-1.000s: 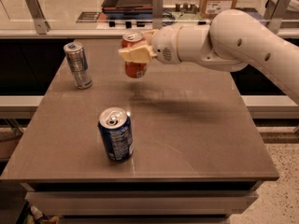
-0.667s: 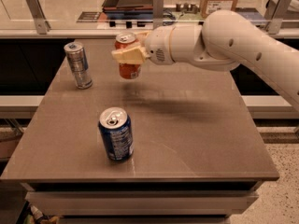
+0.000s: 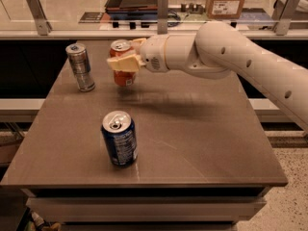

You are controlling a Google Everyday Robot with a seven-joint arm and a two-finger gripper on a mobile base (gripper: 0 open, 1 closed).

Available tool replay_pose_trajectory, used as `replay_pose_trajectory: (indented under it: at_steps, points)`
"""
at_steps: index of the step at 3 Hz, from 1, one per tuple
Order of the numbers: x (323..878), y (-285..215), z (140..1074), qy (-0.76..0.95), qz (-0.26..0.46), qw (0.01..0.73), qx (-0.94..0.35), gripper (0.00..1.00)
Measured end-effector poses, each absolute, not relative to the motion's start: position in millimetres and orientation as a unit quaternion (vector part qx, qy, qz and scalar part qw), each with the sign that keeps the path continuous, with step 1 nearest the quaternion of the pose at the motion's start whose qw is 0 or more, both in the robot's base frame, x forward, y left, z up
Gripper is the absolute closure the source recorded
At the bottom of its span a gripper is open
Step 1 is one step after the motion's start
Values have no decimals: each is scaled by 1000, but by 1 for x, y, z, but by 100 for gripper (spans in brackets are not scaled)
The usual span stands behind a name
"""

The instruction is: Move coke can near redbull can

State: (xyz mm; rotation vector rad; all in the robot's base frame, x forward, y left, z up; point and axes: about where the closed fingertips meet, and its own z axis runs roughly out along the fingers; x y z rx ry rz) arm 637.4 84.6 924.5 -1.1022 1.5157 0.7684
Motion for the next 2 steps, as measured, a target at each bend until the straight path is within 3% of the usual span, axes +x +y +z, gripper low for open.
replay_pose_trajectory:
  at_steps: [2]
  points:
    - [643, 110, 906, 614, 353, 521, -476, 100]
